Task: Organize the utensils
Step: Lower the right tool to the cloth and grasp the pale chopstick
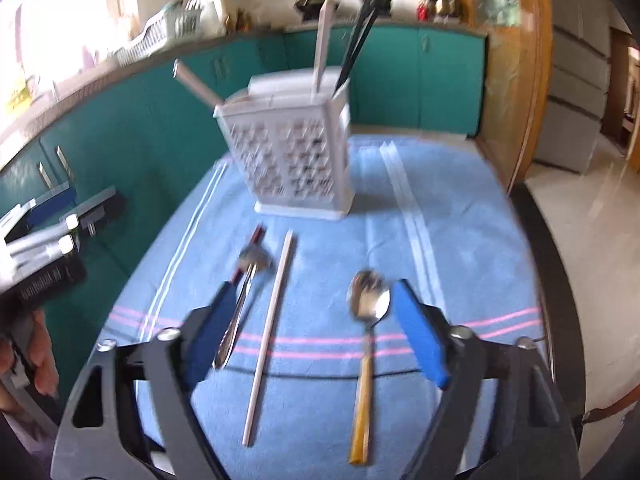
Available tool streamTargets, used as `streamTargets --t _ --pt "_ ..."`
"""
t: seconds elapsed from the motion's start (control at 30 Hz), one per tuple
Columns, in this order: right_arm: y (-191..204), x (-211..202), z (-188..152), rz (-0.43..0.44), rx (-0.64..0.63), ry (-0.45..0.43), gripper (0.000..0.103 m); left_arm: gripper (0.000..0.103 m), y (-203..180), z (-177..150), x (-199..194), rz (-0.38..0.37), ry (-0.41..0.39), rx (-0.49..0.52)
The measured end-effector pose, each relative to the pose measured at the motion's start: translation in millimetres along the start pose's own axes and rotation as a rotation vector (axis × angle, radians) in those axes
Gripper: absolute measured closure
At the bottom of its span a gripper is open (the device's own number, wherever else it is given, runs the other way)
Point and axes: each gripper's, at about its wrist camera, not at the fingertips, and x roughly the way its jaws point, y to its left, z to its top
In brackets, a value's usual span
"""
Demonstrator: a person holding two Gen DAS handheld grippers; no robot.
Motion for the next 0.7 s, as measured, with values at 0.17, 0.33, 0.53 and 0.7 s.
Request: streamTargets --t 0.17,0.33,0.53,0.7 --pt "22 37 -15 0.023 -0.053 0.151 0.061 0.014 13 -11 13 0.011 0.057 -0.026" --pt "39 64 -26 0.02 -0.087 0.244 0.061 0.014 16 -20 18 0.021 0.09 -0.022" --pt "40 83 -32 -0.033 -0.069 0.307 0.062 0.014 25 -26 22 0.02 0.113 -0.045" --pt "31 82 -32 -0.074 -0.045 0.308 0.096 0.014 20 -31 36 -0.032 0.159 -0.056"
